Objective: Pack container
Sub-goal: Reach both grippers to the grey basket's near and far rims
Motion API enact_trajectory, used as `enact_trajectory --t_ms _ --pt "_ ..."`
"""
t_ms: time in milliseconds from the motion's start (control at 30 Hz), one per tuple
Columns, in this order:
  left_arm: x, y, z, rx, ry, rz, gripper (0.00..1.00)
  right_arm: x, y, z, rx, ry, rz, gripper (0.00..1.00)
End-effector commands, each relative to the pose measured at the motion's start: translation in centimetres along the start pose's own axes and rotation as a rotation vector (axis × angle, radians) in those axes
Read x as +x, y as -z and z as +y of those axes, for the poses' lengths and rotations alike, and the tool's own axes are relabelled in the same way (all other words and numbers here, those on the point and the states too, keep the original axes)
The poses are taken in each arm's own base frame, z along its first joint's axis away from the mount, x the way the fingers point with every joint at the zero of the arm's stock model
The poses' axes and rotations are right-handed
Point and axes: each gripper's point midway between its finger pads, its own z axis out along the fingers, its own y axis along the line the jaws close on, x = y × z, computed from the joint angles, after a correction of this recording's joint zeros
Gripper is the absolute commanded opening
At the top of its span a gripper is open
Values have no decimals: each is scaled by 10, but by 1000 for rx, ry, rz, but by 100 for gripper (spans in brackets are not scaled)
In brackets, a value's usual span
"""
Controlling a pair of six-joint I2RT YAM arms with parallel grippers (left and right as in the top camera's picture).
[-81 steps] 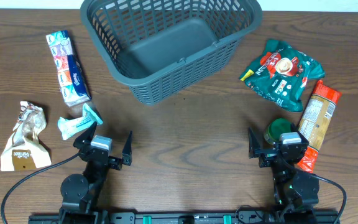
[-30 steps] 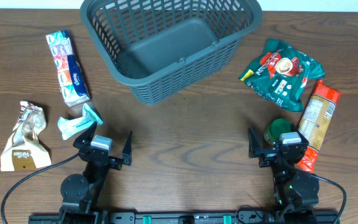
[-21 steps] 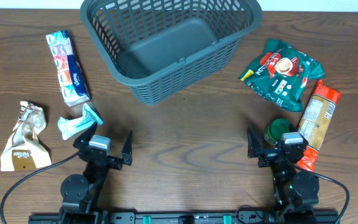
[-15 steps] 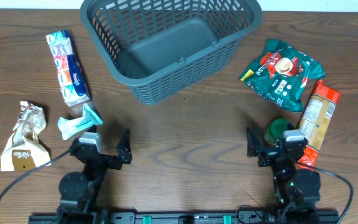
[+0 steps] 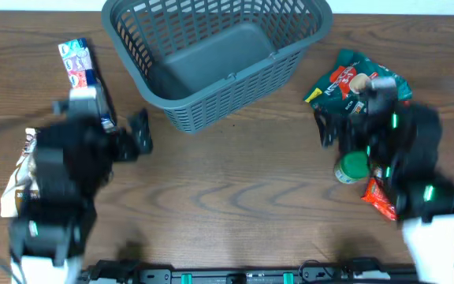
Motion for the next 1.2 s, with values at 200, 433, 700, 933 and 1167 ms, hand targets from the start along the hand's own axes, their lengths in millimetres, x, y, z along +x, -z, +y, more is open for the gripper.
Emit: enact_trajectory --t_ms 200,433,700,933,1167 --pt "-31 7 -8 -59 -9 201 98 -90 3 40 -225 24 104 86" --pt "-31 7 -9 -51 -46 201 78 -112 1 39 -218 -30 35 1" --pt "-26 9 -19 -35 23 215 29 -125 -3 35 -194 -22 -16 1" --pt "-13 18 -60 38 -41 244 9 -142 -18 37 -199 -22 -27 1" --pt "-18 34 -72 40 -44 283 5 -167 -46 41 -210 -15 -13 1"
